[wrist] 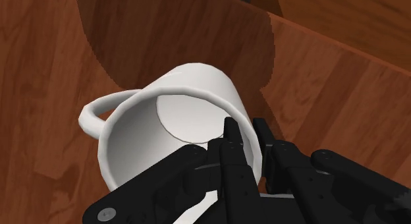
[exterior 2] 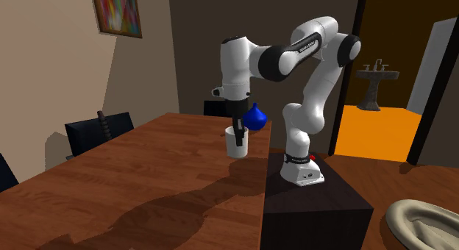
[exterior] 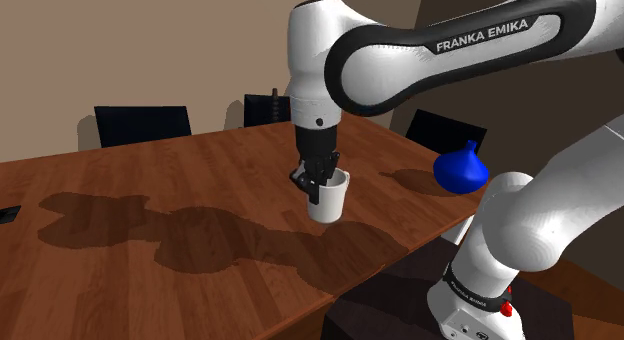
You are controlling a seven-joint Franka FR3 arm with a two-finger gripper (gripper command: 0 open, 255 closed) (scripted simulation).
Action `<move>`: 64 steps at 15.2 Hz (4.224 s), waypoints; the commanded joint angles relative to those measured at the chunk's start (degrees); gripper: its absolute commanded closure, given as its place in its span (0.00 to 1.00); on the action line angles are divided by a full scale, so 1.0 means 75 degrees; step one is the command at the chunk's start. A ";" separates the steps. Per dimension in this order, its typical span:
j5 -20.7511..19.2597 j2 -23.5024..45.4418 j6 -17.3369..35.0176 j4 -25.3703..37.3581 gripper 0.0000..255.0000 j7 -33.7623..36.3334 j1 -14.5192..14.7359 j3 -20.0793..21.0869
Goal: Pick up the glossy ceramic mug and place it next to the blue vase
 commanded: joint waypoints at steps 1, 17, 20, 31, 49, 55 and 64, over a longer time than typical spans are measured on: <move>-0.0013 -0.0039 -0.0216 0.0175 1.00 -0.0007 -0.0006 -0.0035; -0.0144 -0.0081 -0.1859 0.1774 1.00 0.0000 -0.0080 -0.0243; -0.0173 -0.0039 -0.2160 0.2115 1.00 0.0011 -0.0098 -0.0270; -0.0512 -0.0806 -0.2724 0.1844 1.00 -0.1141 -0.0343 -0.1246; -0.2315 -0.1569 -0.2693 0.1140 1.00 -0.4513 -0.1310 -0.4083; -0.2882 -0.1196 -0.2507 0.1488 1.00 -0.5633 -0.1621 -0.5040; -0.3347 -0.0063 -0.2124 0.2560 1.00 -0.7362 -0.1920 -0.6526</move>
